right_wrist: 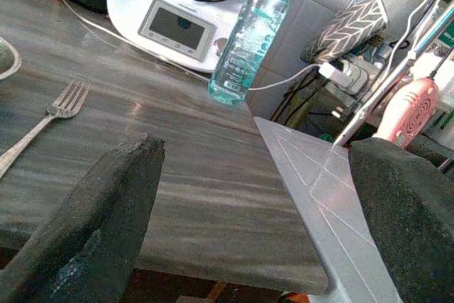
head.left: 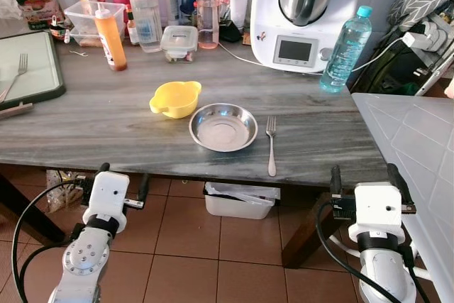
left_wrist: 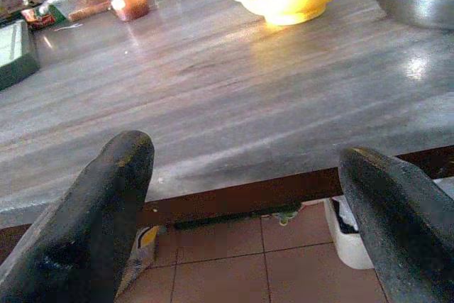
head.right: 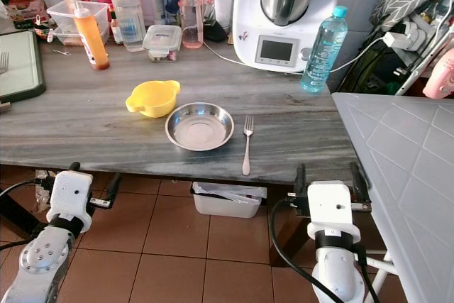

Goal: Setting the table

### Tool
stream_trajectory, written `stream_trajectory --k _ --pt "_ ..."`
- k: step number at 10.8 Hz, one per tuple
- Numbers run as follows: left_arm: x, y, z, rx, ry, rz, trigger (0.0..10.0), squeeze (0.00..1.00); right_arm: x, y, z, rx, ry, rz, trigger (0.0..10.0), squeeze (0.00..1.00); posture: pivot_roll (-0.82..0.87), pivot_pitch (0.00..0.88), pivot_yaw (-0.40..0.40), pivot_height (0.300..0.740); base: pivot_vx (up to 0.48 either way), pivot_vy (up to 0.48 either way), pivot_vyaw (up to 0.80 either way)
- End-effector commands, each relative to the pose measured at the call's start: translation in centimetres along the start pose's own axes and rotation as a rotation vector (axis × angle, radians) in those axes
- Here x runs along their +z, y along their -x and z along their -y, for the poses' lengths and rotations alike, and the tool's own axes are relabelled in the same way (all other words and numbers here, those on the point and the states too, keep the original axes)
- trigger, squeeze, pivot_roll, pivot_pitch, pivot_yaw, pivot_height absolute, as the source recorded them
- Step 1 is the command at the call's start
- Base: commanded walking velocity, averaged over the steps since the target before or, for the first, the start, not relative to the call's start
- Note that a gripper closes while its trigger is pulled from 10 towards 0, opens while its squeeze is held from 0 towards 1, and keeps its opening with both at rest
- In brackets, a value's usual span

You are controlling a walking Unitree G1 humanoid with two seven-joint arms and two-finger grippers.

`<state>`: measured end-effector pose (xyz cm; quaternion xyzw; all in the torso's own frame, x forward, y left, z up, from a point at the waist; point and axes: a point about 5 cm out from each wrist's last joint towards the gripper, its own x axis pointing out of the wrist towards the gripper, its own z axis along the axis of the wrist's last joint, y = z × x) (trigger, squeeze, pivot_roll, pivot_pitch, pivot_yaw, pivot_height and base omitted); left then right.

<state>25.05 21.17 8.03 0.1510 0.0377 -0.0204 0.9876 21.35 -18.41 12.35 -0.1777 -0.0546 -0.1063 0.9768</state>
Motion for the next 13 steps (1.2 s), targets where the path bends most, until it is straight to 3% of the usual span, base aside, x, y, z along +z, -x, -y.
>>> stream_trajectory --k 1,5,13 --pt "0.45 -0.17 -0.01 -0.004 -0.007 0.009 10.0 0.0 -0.22 -0.08 0.1 -0.017 -0.002 -0.01 10.0 0.0 0.17 0.046 -0.027 0.74 0.0 0.0 0.0" --pt "0.52 -0.45 -0.03 -0.006 -0.02 0.002 10.0 0.0 -0.3 0.08 0.04 -0.02 -0.002 -0.012 10.0 0.0 0.17 0.044 -0.018 0.74 0.0 0.0 0.0" --pt "0.8 -0.78 0.52 -0.025 -0.021 0.003 10.0 0.0 -0.3 0.06 -0.15 -0.022 -0.005 -0.014 10.0 0.0 0.17 0.045 -0.015 0.74 -0.249 0.0 0.0"
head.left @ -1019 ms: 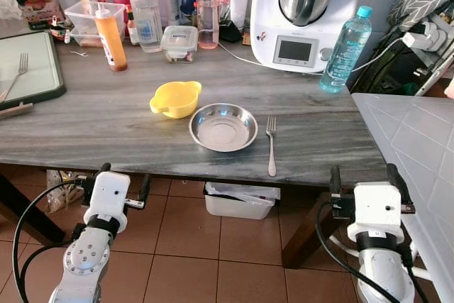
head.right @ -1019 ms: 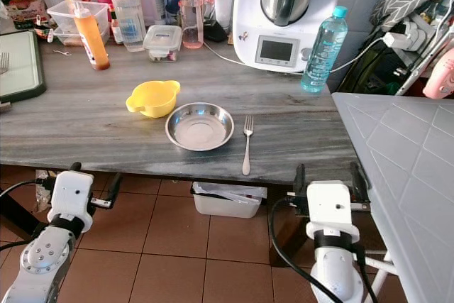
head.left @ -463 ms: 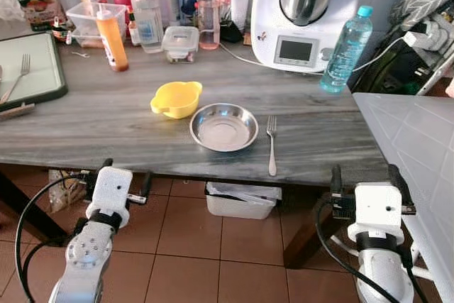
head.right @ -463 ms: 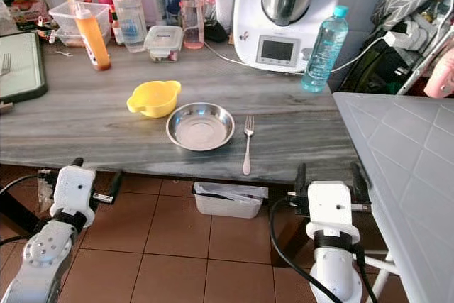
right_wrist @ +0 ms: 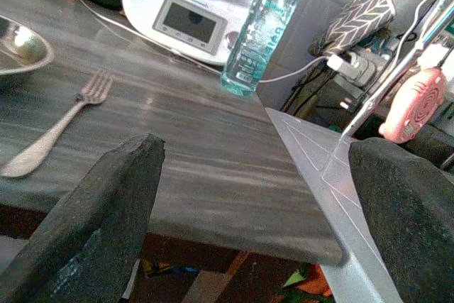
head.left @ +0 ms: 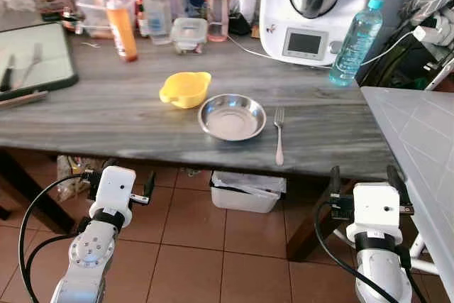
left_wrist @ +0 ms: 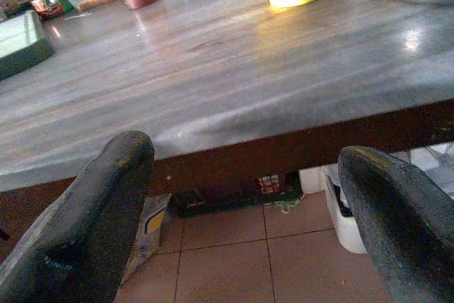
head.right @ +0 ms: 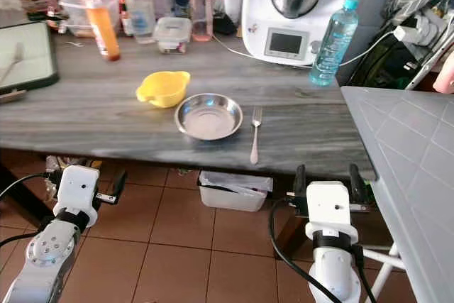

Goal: Setting the table

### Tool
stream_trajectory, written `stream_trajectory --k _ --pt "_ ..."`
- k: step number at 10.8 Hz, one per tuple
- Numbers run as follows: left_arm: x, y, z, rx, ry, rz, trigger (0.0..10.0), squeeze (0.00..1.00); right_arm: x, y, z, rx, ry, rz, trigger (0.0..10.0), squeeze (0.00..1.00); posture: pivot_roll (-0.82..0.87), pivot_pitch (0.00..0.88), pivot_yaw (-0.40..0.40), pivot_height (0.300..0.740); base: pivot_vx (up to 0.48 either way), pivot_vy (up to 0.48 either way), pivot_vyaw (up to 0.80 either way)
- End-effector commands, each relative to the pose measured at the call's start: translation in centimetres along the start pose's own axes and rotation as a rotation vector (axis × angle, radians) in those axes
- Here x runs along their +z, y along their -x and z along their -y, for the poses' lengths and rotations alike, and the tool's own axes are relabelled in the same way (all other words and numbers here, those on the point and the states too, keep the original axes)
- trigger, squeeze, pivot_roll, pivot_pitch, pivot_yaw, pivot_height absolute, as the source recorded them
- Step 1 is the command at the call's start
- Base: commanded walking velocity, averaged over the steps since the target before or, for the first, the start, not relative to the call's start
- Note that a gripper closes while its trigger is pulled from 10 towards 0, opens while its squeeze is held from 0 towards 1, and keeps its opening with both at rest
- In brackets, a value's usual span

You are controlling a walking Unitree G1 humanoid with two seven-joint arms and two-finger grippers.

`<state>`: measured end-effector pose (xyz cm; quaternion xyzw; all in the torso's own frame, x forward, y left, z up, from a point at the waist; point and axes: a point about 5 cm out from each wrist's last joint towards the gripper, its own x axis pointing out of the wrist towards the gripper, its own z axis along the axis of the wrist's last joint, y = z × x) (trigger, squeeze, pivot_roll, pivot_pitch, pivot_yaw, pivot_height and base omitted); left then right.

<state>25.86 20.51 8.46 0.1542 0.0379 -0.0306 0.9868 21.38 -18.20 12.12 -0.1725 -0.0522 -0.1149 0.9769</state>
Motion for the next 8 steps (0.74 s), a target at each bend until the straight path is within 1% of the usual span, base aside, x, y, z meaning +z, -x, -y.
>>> stream_trajectory --k 1,8 --pt "0.11 -0.02 0.15 -0.007 -0.014 -0.001 10.0 0.0 -0.19 -0.01 0.21 -0.007 0.005 -0.006 10.0 0.0 0.17 0.045 -0.015 0.74 -0.259 0.0 0.0" --pt "0.56 -0.07 0.26 -0.017 -0.02 0.004 10.0 0.0 -0.18 -0.24 0.22 -0.011 0.006 -0.002 10.0 0.0 0.17 0.042 -0.009 0.74 -0.262 0.0 0.0"
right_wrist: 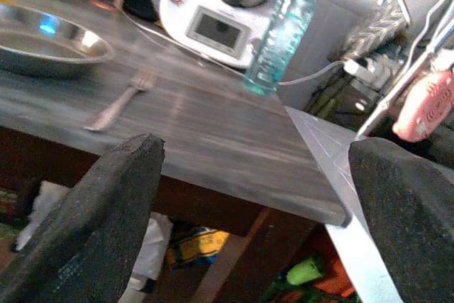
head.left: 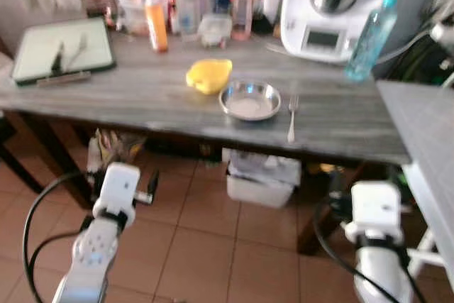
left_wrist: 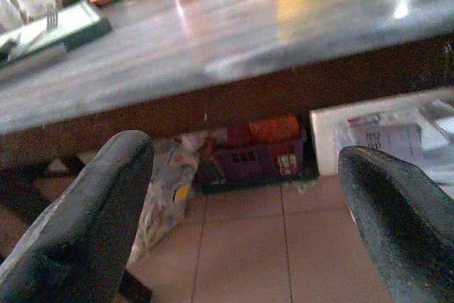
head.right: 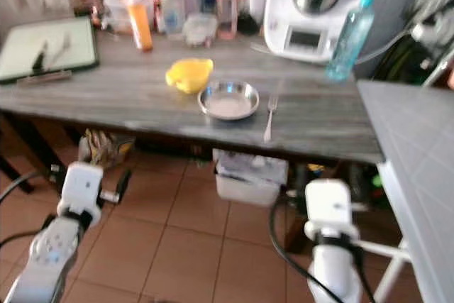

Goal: Setting the table

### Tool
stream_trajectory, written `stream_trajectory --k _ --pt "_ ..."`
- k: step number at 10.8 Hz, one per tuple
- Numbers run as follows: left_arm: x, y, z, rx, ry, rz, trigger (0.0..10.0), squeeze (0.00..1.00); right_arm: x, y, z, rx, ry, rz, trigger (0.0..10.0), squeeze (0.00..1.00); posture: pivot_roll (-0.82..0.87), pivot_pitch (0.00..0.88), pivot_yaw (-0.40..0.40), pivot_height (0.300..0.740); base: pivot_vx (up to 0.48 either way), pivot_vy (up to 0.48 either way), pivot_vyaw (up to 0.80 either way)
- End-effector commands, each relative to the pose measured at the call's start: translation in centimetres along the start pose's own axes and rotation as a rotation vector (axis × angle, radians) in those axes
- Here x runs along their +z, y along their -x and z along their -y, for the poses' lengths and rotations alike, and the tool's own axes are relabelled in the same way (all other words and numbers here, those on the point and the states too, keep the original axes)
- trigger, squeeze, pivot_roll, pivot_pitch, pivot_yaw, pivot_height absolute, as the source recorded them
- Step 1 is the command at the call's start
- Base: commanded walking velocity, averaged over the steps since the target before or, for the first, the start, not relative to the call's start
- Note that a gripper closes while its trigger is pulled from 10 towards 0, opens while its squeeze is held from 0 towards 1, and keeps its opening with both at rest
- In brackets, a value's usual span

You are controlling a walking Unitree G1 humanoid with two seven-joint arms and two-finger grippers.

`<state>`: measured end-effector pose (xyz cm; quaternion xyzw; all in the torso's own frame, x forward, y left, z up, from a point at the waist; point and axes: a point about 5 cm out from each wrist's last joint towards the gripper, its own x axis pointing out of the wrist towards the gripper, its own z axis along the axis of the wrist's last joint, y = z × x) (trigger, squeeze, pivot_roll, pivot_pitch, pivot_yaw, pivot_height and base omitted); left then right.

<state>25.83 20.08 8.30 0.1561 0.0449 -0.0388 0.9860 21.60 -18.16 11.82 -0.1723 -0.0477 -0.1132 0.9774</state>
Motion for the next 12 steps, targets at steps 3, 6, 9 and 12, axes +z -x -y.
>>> stream_trajectory --k 3,6,9,12 --pt "0.98 0.06 -0.16 -0.001 -0.017 0.023 10.0 0.0 0.1 -0.1 0.48 -0.022 0.007 0.009 10.0 0.0 0.17 0.039 -0.007 0.74 -0.271 0.0 0.0" --pt "1.15 0.03 -0.08 -0.003 -0.017 0.025 10.0 0.0 0.14 -0.13 0.47 -0.024 0.007 0.012 10.0 0.0 0.17 0.036 -0.008 0.74 -0.289 0.0 0.0" --pt "1.28 0.05 -0.08 0.004 -0.017 0.028 10.0 0.0 0.12 -0.25 0.59 -0.026 0.011 0.014 10.0 0.0 0.17 0.033 -0.008 0.74 -0.301 0.0 0.0" --pt "1.23 0.05 -0.04 0.001 -0.017 0.022 10.0 0.0 0.17 -0.26 0.65 -0.027 0.014 0.017 10.0 0.0 0.17 0.033 -0.01 0.74 -0.3 0.0 0.0"
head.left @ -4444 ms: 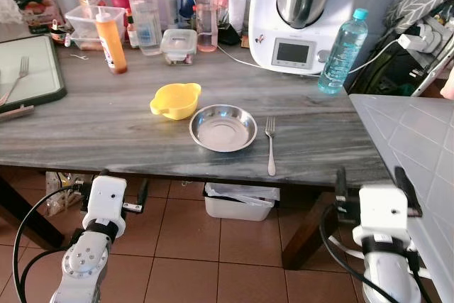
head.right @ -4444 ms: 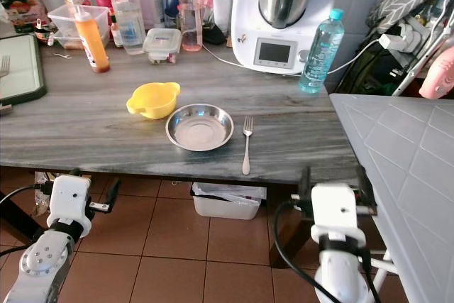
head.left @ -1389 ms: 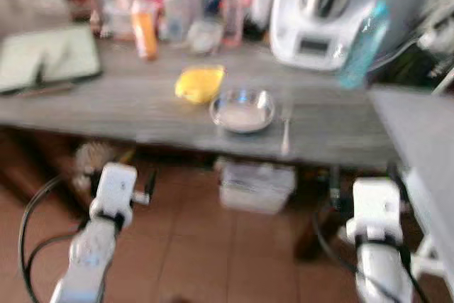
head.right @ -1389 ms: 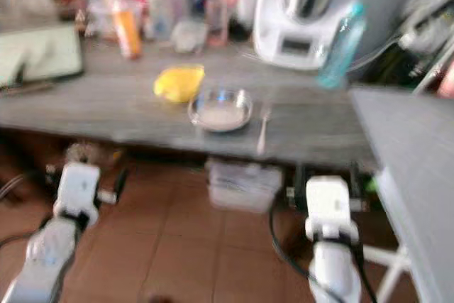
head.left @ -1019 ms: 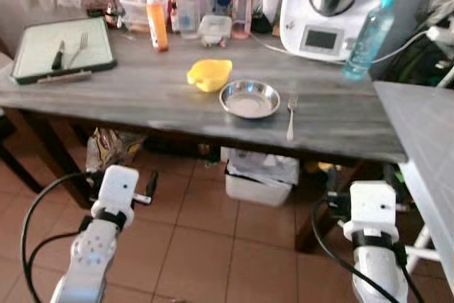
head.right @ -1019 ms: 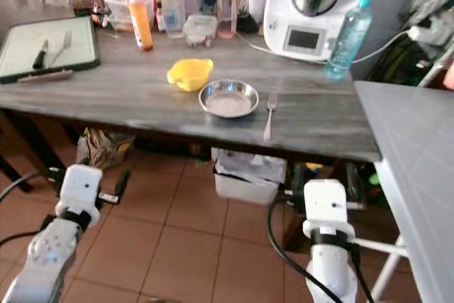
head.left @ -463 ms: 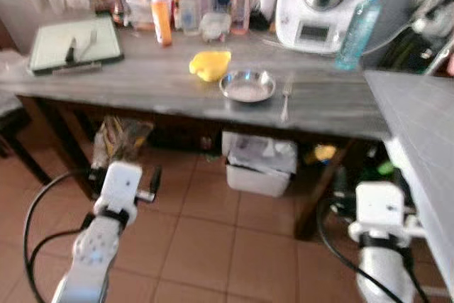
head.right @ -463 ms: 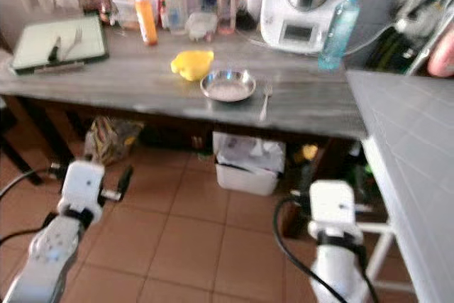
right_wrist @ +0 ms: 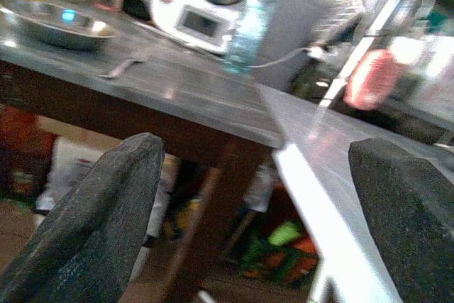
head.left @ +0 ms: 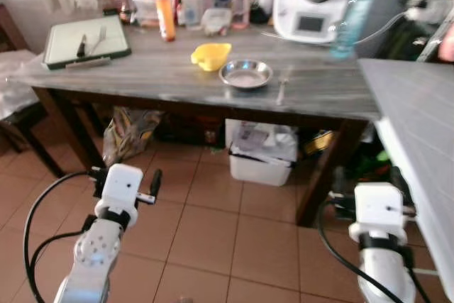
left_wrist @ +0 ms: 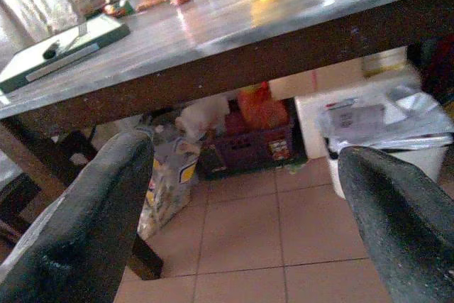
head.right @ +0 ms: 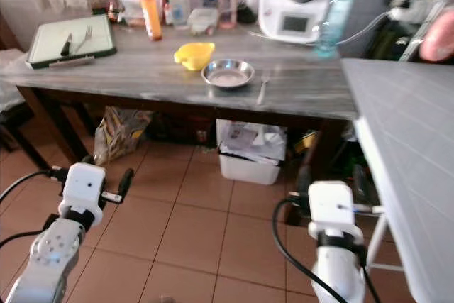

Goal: Setting the table

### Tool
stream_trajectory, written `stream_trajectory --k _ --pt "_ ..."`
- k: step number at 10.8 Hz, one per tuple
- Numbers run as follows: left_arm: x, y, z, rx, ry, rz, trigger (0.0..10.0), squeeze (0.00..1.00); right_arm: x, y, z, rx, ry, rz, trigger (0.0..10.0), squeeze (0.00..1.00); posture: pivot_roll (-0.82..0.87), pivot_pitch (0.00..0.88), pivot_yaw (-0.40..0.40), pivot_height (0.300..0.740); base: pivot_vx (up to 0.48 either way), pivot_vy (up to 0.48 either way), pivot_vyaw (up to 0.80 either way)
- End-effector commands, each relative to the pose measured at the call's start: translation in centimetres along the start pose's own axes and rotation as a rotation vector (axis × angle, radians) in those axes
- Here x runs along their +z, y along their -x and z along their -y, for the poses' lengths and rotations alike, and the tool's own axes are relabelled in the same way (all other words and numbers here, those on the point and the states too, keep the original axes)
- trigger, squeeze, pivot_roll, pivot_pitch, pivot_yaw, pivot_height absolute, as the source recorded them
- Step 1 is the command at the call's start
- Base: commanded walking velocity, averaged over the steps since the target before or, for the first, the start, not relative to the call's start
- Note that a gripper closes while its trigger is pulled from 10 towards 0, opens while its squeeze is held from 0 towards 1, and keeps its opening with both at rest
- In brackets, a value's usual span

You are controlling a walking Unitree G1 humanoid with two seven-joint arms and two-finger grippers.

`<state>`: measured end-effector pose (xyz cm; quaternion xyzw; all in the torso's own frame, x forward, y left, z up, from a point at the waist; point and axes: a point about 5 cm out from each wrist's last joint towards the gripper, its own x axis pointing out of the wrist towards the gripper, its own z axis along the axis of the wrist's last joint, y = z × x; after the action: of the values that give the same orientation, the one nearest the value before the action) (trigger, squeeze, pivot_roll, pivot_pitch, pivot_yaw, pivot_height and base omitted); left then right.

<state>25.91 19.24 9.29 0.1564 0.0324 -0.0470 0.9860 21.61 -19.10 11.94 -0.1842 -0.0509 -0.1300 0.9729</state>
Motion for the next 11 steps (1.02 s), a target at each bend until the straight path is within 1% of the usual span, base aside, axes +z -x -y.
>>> stream_trajectory --k 1,8,10,11 --pt "0.0 0.1 -0.5 0.013 -0.014 -0.006 10.0 0.0 0.4 -0.1 -0.2 0.007 -0.012 0.013 10.0 0.0 0.17 0.033 -0.012 0.74 -0.296 0.0 0.0" --pt "0.4 -0.6 -0.3 0.025 0.014 0.014 10.0 0.0 0.6 -0.4 0.0 0.013 -0.004 0.025 10.0 0.0 0.17 0.032 -0.027 0.74 -0.301 0.0 0.0" --pt "0.4 -0.8 -0.3 0.023 0.035 0.018 10.0 0.0 0.6 -0.4 0.0 0.022 -0.013 0.026 10.0 0.0 0.17 0.033 -0.031 0.74 -0.306 0.0 0.0" --pt "0.5 -1.3 0.0 -0.028 0.086 0.025 10.0 0.0 0.6 -0.3 -0.2 0.036 -0.057 0.016 10.0 0.0 0.17 0.036 -0.033 0.74 0.0 0.0 0.0"
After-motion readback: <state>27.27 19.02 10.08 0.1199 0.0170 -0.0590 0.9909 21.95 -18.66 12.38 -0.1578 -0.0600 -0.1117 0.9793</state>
